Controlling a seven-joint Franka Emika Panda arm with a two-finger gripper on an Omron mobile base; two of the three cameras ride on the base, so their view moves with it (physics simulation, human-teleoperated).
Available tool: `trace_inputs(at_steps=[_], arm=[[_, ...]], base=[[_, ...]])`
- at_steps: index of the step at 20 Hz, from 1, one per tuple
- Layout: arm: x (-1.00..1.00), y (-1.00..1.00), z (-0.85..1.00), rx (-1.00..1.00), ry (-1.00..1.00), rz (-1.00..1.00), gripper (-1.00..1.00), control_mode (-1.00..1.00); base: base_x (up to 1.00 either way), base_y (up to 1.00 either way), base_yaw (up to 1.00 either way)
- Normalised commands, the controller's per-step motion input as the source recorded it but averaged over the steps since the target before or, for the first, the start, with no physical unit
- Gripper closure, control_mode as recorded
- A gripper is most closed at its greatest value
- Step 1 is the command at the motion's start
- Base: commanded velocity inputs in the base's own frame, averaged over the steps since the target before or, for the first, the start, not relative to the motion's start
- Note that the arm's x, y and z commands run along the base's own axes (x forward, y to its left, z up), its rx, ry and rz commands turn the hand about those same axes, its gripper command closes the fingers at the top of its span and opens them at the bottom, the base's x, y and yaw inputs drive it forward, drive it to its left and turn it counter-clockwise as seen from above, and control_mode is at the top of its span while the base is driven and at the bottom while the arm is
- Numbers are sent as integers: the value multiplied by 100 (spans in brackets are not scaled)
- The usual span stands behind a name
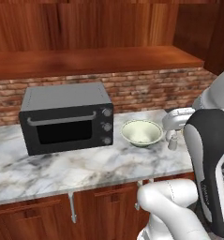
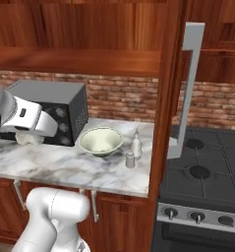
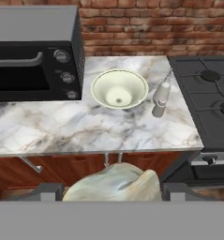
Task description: Retrieve the bottle and the shaker from the cabinet and place them next to the mixing bowl on the counter. Then add garlic from the fridge to the mixing bowl.
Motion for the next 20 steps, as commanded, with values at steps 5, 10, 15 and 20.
trace_inputs(at_steps=[5, 10, 15, 20], arm=[[0, 0, 0, 0, 0, 0, 100, 100], [0, 0, 0, 0, 0, 0, 100, 100], [0, 0, 0, 0, 0, 0, 100, 100], [0, 0, 0, 0, 0, 0, 100, 100]], base=[[32, -32, 0], [37, -11, 0], [38, -13, 0], [38, -22, 0]])
